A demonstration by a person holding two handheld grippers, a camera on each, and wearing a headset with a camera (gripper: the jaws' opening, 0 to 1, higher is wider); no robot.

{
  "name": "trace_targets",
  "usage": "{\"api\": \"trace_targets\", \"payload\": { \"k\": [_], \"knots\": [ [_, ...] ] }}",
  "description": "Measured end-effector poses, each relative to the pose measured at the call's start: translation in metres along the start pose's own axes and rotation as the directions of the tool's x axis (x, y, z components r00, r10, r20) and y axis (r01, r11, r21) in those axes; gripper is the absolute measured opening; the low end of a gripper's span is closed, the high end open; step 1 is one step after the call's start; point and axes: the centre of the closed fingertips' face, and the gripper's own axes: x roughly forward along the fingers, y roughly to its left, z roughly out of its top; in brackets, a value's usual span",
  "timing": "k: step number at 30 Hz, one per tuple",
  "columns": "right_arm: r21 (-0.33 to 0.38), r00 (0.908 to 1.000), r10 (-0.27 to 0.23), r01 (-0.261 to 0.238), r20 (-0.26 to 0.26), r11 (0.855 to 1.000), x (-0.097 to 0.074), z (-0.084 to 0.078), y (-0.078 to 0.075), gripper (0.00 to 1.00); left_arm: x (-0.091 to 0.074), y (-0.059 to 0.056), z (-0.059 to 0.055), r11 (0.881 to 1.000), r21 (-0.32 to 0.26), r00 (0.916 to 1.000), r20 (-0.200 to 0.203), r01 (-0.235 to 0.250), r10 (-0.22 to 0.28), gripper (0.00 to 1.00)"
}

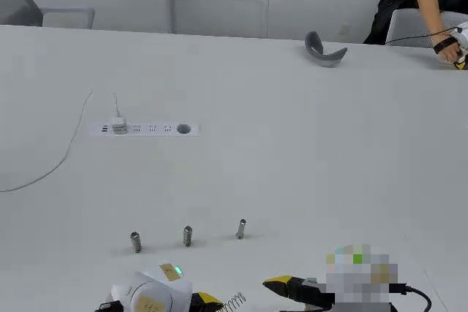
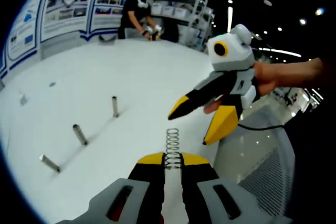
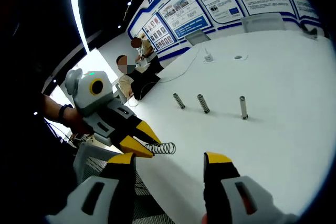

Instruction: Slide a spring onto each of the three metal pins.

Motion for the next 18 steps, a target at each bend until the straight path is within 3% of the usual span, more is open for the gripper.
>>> {"api": "trace_targets", "payload": {
  "k": [3, 7, 11, 18],
  "knots": [
    [0.03, 0.9995, 0.021, -0.021, 0.022, 0.999, 0.003, 0.003, 0.003, 0.4, 0.001, 0.0, 0.001, 1.0, 0.005, 1.0, 0.001, 0.003, -0.003, 0.1],
    [0.047, 0.9993, 0.033, -0.034, 0.016, 0.998, 0.008, 0.001, 0.004, 0.37, 0.002, -0.004, 0.003, 1.0, 0.023, 0.9999, 0.004, 0.013, -0.013, 0.1],
    [0.096, 0.9979, 0.06, -0.062, 0.023, 0.993, 0.01, 0.003, 0.006, 0.28, 0.003, -0.007, 0.002, 0.999, 0.042, 0.9997, 0.0, 0.023, -0.023, 0.1],
    [0.135, 0.9974, 0.069, -0.071, 0.019, 0.988, 0.013, 0.001, 0.004, 0.25, 0.004, -0.012, 0.003, 0.997, 0.073, 0.9993, 0.0, 0.036, -0.037, 0.1]
  ]
}}
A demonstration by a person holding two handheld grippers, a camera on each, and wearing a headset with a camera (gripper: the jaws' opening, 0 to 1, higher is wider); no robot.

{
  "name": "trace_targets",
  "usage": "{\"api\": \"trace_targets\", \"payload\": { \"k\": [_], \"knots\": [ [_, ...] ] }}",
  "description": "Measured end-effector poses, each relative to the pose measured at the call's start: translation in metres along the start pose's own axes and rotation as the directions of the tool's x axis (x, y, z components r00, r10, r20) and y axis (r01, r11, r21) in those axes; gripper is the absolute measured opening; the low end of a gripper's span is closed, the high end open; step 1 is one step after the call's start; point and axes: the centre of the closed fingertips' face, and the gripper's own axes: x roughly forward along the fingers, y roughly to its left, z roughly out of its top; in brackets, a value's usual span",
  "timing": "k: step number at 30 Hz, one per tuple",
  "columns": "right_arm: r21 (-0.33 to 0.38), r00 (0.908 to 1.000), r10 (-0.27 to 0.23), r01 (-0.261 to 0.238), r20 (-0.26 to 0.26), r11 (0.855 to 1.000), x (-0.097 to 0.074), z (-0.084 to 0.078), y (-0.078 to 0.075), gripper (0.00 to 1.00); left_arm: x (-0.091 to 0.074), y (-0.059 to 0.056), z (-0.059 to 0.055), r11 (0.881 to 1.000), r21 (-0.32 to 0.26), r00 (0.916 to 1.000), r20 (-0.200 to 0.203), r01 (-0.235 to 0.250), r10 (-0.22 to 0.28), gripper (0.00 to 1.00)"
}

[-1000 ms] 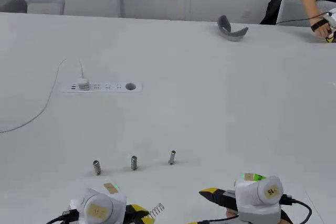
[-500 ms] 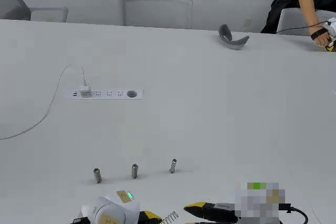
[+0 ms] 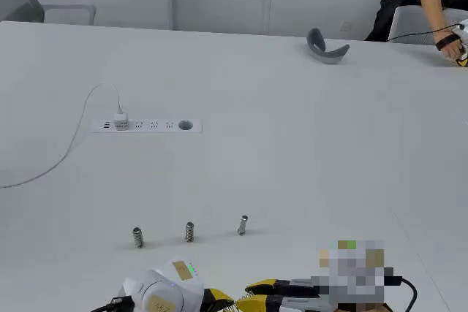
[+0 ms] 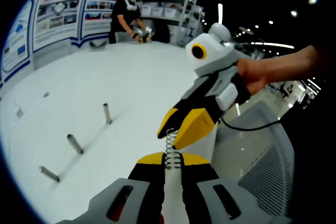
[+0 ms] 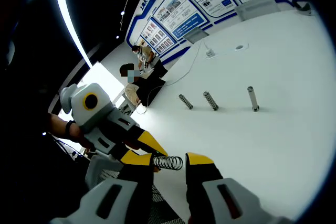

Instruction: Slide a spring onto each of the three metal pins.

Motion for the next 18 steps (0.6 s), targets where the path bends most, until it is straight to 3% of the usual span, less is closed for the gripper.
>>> {"api": "trace_targets", "payload": {
  "k": [9, 18],
  "knots": [
    [0.052, 0.9984, 0.039, -0.041, 0.041, 0.998, -0.003, 0.006, 0.006, 0.18, -0.002, 0.003, 0.0, 0.999, 0.032, 0.9999, -0.009, 0.006, -0.006, 0.1],
    [-0.001, 0.997, 0.075, -0.075, -0.019, 0.997, -0.001, 0.007, 0.017, 0.16, 0.001, -0.001, 0.003, 0.998, 0.058, 0.9993, -0.017, 0.035, -0.034, 0.1]
  ]
}}
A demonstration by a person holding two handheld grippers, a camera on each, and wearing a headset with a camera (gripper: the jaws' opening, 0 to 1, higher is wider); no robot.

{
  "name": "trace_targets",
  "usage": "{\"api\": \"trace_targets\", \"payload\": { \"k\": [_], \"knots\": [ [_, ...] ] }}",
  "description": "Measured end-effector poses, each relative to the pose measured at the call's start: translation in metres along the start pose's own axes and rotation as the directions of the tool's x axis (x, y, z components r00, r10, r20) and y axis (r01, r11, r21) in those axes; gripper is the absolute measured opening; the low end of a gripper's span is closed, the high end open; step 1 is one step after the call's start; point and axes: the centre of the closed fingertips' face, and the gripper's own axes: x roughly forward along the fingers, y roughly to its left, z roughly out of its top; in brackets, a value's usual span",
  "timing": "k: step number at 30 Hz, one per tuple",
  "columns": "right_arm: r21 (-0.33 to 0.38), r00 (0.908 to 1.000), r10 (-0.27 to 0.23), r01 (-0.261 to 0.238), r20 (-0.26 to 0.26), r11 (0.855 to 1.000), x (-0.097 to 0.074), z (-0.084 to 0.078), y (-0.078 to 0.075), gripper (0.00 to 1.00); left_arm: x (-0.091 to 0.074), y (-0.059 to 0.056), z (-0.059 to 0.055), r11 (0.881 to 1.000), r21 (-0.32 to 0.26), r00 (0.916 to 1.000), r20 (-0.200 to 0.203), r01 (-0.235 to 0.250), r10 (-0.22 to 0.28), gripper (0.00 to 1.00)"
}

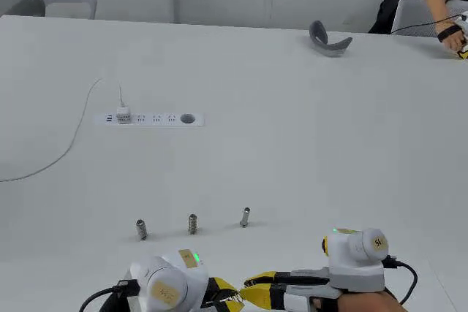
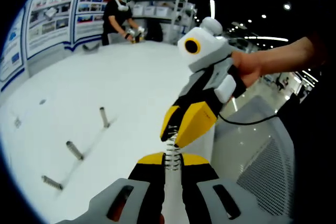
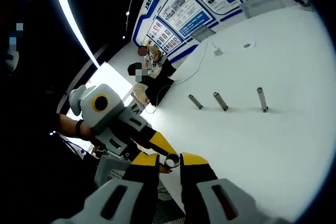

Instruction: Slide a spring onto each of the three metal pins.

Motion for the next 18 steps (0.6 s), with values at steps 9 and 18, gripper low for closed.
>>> {"api": "trace_targets", "payload": {
  "k": [9, 18],
  "knots": [
    [-0.11, 0.998, -0.005, -0.002, -0.064, 0.994, -0.005, 0.015, 0.006, 0.12, -0.003, 0.003, 0.017, 0.999, 0.041, 0.9992, 0.022, 0.032, -0.033, 0.1],
    [-0.278, 0.986, -0.025, -0.022, -0.165, 0.96, -0.01, 0.03, 0.011, 0.12, -0.005, 0.006, 0.034, 0.997, 0.044, 0.9958, 0.062, 0.066, -0.068, 0.1]
  ]
}}
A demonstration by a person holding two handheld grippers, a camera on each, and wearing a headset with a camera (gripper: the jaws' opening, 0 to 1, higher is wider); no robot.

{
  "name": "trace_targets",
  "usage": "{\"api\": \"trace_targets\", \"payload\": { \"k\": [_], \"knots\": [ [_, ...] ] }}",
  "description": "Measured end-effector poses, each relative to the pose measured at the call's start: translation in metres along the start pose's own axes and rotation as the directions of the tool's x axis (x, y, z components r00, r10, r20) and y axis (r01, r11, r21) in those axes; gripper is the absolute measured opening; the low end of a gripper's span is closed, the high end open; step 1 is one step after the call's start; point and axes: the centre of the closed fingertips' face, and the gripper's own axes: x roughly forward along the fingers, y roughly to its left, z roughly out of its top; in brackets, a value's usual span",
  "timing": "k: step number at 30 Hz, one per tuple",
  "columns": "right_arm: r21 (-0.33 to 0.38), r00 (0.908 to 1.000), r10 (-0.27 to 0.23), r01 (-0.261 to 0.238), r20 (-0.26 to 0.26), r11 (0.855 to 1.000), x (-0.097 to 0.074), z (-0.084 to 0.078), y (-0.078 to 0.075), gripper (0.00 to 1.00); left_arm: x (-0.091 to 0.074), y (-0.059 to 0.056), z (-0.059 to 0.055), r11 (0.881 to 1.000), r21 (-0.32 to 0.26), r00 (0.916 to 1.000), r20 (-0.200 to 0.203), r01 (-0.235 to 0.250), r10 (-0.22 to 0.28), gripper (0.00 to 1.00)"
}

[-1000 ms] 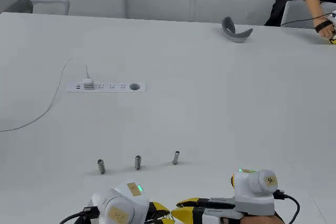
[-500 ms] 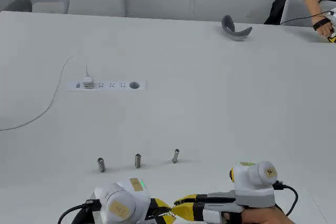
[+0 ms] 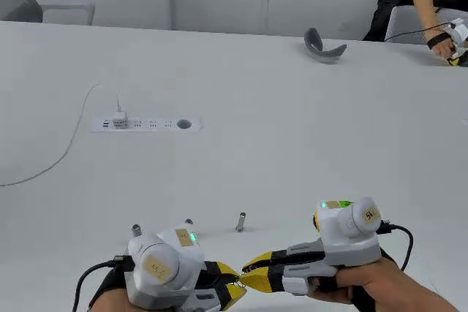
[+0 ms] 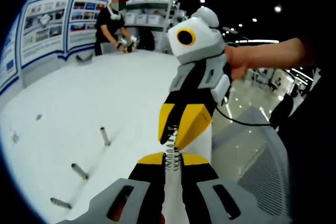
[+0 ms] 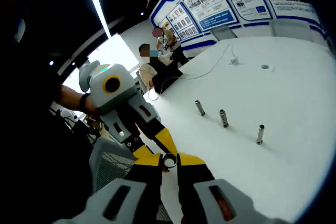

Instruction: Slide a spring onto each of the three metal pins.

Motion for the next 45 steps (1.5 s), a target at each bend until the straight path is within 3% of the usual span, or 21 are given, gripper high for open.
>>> {"api": "trace_targets", "payload": {
  "k": [9, 17, 26, 38, 41, 45],
  "knots": [
    [-0.124, 0.9908, 0.04, -0.056, -0.129, 0.991, 0.001, -0.005, 0.006, 0.12, -0.001, -0.004, 0.001, 0.999, 0.013, 0.9995, 0.002, 0.031, -0.031, 0.1],
    [-0.222, 0.9665, 0.06, -0.118, -0.25, 0.968, 0.003, -0.014, 0.01, 0.13, -0.002, -0.01, 0.0, 0.998, 0.029, 0.9984, -0.002, 0.056, -0.056, 0.1],
    [-0.242, 0.9549, 0.091, -0.162, -0.283, 0.957, 0.005, -0.017, 0.016, 0.12, -0.003, -0.014, -0.003, 0.994, 0.055, 0.9958, -0.014, 0.091, -0.09, 0.1],
    [-0.246, 0.9554, 0.06, -0.134, -0.289, 0.96, 0.008, -0.019, 0.01, 0.12, -0.001, -0.007, -0.01, 0.997, 0.051, 0.9983, -0.019, 0.057, -0.056, 0.13],
    [-0.247, 0.9587, 0.047, -0.12, -0.28, 0.962, 0.007, -0.017, 0.006, 0.12, -0.002, -0.006, -0.014, 0.998, 0.022, 0.9982, -0.01, 0.059, -0.058, 0.17],
    [-0.246, 0.9708, 0.012, -0.073, -0.24, 0.967, 0.001, -0.008, -0.003, 0.12, -0.008, 0.001, -0.018, 0.999, -0.021, 0.9995, 0.005, 0.031, -0.031, 0.2]
  ]
}}
